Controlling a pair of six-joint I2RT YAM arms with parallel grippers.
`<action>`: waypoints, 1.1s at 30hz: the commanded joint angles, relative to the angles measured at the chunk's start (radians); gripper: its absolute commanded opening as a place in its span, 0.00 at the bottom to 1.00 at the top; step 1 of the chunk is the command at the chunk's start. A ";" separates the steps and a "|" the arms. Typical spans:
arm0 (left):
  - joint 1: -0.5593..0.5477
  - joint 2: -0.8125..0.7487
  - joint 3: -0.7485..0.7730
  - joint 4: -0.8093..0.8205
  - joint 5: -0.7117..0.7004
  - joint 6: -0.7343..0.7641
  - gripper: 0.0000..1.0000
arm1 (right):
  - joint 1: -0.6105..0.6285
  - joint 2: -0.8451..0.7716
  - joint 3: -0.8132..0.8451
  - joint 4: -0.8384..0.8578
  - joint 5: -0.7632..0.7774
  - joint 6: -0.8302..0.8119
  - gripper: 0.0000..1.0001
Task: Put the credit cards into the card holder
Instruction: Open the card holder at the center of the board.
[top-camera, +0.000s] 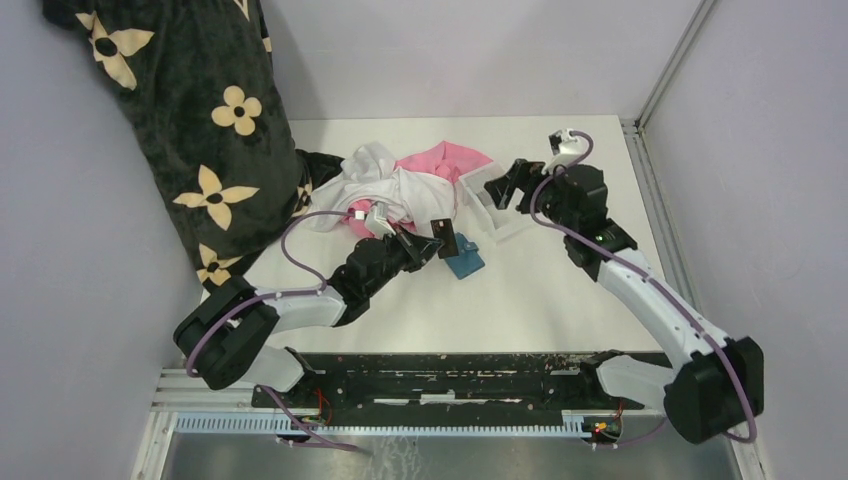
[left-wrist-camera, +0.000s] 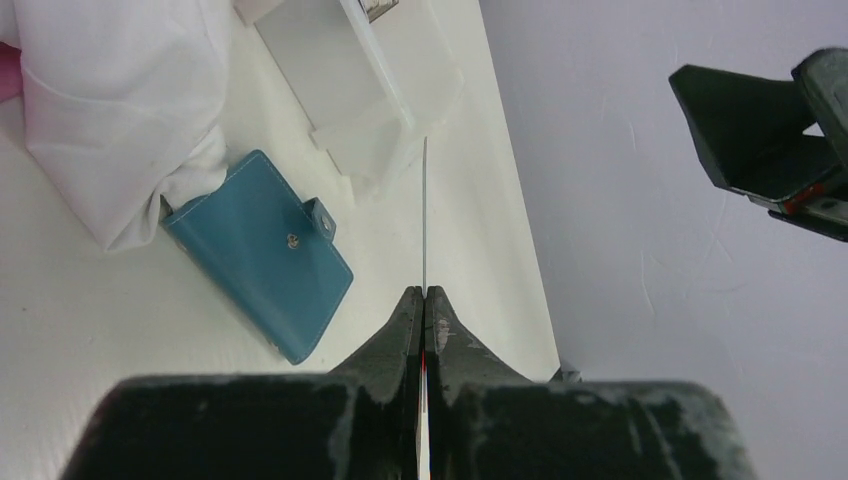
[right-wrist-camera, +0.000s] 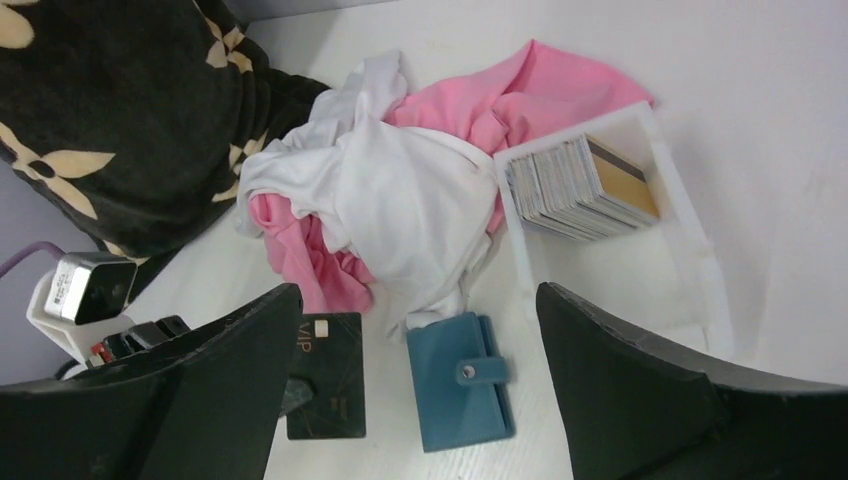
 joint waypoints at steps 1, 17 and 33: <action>-0.003 0.052 0.018 0.135 -0.049 -0.089 0.03 | -0.002 0.130 0.092 0.123 -0.109 0.024 0.87; -0.002 0.275 -0.026 0.587 0.028 -0.361 0.03 | 0.000 0.287 -0.063 0.296 -0.349 0.176 0.66; 0.003 0.417 0.030 0.739 0.070 -0.470 0.03 | 0.009 0.368 -0.129 0.435 -0.463 0.294 0.58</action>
